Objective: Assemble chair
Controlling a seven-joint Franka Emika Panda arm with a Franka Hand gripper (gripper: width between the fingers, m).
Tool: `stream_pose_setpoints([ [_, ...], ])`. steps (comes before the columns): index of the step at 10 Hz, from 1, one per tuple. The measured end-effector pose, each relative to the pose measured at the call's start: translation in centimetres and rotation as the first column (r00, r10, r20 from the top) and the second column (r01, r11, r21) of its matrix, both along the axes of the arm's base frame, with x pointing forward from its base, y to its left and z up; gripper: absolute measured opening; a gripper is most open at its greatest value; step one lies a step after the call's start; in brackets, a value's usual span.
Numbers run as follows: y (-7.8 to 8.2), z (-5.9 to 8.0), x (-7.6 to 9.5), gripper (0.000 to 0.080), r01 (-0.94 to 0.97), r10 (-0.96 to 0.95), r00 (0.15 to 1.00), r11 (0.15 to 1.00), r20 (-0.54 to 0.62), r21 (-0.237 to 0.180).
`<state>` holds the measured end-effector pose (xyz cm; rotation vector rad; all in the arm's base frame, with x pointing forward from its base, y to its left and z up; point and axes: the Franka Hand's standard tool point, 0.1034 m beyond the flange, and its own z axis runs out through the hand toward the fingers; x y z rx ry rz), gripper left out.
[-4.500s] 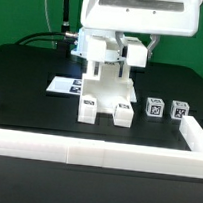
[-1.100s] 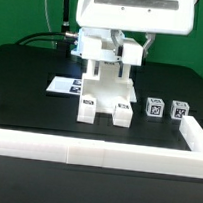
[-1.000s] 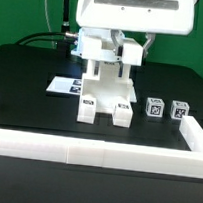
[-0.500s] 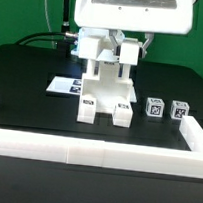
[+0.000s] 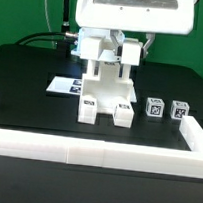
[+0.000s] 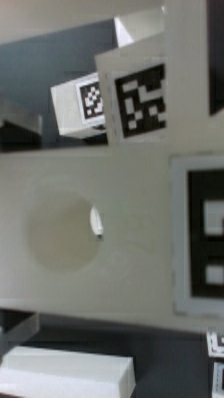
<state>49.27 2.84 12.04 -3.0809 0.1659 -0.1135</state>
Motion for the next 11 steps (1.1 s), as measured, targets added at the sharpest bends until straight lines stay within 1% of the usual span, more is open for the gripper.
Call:
stream_pose_setpoints([
  [8, -0.02, 0.0, 0.02, 0.0285, -0.062, 0.062, 0.998, 0.998, 0.003, -0.005],
  [10, -0.03, 0.04, 0.05, 0.0285, -0.153, 0.153, 0.988, 0.988, 0.011, -0.015],
  [11, -0.02, 0.05, 0.09, 0.0285, -0.152, 0.152, 0.988, 0.988, 0.014, -0.015],
])
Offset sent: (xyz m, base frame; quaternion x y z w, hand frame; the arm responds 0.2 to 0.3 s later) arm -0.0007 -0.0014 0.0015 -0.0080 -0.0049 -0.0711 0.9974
